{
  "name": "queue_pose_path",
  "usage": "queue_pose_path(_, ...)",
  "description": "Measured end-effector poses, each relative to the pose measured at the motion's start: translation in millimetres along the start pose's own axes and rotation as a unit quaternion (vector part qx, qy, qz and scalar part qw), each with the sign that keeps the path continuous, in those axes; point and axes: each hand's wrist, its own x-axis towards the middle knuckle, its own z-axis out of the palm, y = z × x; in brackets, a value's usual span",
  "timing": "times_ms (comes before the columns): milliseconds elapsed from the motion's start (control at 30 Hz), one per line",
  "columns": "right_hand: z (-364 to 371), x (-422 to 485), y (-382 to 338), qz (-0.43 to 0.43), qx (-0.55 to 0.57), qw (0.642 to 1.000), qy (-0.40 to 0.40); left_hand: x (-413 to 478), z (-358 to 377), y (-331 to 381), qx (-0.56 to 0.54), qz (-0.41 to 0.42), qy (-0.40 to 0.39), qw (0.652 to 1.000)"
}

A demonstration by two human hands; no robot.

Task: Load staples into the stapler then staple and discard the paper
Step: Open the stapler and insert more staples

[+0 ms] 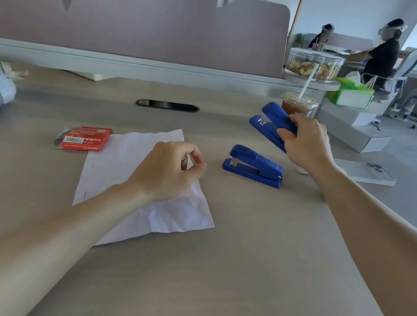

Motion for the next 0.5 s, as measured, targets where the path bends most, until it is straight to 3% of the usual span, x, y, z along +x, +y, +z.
queue_pose_path(100, -13, -5, -27, -0.061, 0.034, 0.997, -0.013, -2, -11, -1, 0.004, 0.001, 0.02, 1.0)
queue_pose_path(200, -17, -20, -56, -0.13, 0.035, 0.988, -0.075, -8, -23, -2, -0.015, 0.005, 0.043, 0.999)
queue_pose_path(500, 30, -72, -108, -0.25, 0.018, 0.945, -0.21, -24, -56, -32, -0.028, 0.003, 0.077, 0.997)
